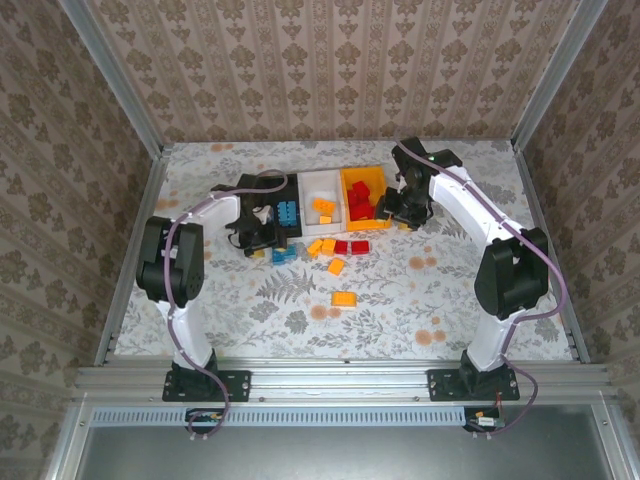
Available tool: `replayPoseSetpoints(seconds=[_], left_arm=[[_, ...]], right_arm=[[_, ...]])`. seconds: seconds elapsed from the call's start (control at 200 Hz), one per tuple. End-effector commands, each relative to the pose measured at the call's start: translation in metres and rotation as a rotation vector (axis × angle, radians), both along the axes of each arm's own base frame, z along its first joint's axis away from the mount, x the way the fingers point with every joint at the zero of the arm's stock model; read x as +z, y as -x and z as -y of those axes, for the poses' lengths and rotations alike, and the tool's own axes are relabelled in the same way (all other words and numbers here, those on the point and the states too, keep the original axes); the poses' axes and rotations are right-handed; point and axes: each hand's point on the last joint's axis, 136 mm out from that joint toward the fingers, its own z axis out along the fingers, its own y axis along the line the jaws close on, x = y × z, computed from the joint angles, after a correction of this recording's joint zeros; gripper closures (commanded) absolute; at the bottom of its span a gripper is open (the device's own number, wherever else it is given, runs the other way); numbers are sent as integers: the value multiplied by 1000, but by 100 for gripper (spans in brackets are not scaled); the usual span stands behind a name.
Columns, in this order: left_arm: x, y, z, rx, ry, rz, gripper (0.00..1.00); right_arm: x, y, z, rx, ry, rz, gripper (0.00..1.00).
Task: Sort the legos into containers by color
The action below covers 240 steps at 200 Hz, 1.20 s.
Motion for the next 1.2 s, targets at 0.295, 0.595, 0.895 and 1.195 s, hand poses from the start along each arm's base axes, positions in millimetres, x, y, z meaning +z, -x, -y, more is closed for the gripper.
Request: replayPoseSetpoints(seconds=[0.295, 0.595, 0.895, 1.195], left_arm=[[-11, 34, -21, -40, -69, -74, 62], [2, 35, -21, -52, -39, -53, 81], [32, 36, -23, -40, 7, -17, 83], [80, 23, -23, 6, 98, 61, 83]], right_arm=[[-2, -5, -15, 11, -38, 1, 46], [-3, -2, -19, 14, -33, 2, 47], [-4, 1, -21, 14, -26, 5, 47], [-7, 5, -26, 23, -16, -1, 47]])
